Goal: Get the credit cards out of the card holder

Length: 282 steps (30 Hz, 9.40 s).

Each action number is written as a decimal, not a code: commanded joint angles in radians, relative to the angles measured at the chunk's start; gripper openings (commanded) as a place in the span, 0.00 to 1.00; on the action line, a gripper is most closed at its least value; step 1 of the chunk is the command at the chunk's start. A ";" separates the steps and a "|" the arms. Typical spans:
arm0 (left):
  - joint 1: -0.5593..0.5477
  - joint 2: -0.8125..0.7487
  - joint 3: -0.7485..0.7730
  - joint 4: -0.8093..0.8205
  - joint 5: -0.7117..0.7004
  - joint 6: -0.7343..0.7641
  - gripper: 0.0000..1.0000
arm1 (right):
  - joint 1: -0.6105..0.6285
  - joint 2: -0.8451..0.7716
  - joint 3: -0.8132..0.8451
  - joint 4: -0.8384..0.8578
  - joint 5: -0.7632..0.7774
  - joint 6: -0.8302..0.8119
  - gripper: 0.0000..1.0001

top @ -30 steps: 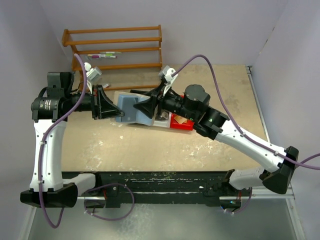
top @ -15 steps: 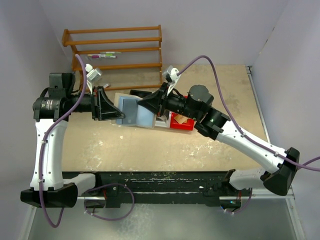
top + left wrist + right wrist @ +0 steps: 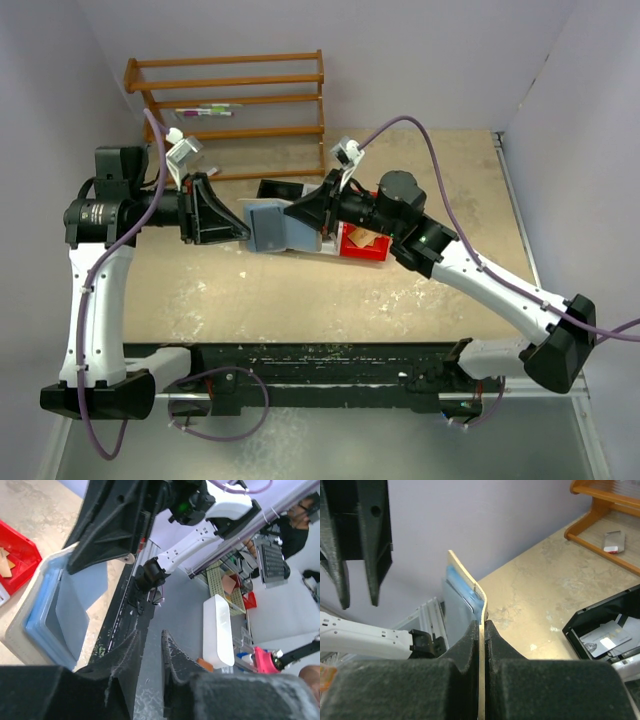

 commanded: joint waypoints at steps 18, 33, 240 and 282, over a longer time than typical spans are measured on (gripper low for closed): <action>-0.003 -0.058 0.032 -0.017 -0.389 0.143 0.34 | -0.012 -0.073 0.027 0.108 -0.085 0.068 0.00; -0.003 -0.072 -0.093 0.048 -0.178 0.109 0.52 | -0.016 -0.060 0.028 0.187 -0.164 0.145 0.00; -0.003 -0.025 -0.109 0.072 0.191 -0.023 0.33 | 0.009 0.073 0.022 0.353 -0.412 0.478 0.00; -0.002 -0.036 -0.120 0.214 0.182 -0.157 0.02 | -0.074 0.036 -0.101 0.609 -0.460 0.676 0.00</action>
